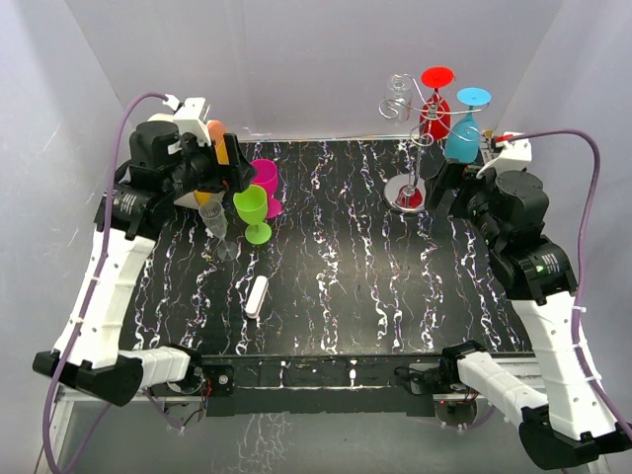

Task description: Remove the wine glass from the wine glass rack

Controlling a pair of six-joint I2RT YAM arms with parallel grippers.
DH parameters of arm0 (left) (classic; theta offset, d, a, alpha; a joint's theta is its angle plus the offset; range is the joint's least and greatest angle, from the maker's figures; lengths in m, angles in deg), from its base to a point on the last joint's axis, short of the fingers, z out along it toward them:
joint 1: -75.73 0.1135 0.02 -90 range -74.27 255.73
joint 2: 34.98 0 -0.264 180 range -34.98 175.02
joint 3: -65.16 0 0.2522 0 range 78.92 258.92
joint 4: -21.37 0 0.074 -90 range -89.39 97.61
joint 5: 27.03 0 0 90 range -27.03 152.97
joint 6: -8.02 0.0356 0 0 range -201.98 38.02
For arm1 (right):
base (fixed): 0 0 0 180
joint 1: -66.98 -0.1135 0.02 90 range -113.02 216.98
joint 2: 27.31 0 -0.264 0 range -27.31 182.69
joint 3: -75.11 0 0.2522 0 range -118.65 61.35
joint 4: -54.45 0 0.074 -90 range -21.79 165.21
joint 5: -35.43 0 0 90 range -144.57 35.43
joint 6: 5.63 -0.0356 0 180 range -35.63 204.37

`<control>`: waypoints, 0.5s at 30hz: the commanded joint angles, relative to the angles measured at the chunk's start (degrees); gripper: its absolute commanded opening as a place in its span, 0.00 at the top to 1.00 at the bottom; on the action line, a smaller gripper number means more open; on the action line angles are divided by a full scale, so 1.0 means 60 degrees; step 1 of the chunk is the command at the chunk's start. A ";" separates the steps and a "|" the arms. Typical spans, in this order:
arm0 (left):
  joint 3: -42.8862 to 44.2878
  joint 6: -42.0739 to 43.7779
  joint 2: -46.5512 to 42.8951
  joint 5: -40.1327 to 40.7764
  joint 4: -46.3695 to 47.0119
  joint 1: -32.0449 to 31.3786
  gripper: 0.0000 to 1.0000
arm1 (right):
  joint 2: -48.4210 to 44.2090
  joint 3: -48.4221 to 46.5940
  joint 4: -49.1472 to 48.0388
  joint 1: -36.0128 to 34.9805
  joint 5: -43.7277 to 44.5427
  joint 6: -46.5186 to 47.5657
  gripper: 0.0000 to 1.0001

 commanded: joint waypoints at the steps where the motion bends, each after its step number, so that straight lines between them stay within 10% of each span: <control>1: -0.0951 -0.0317 -0.0780 -0.1495 0.3387 0.0059 0.11 | 0.0279 -0.1111 -0.0160 0.0026 0.0647 0.0210 0.02; 15: -0.3448 0.1014 -0.1369 -0.1738 0.6888 -0.0882 0.03 | 0.1848 -0.2865 -0.0452 0.0026 0.2833 0.0509 0.02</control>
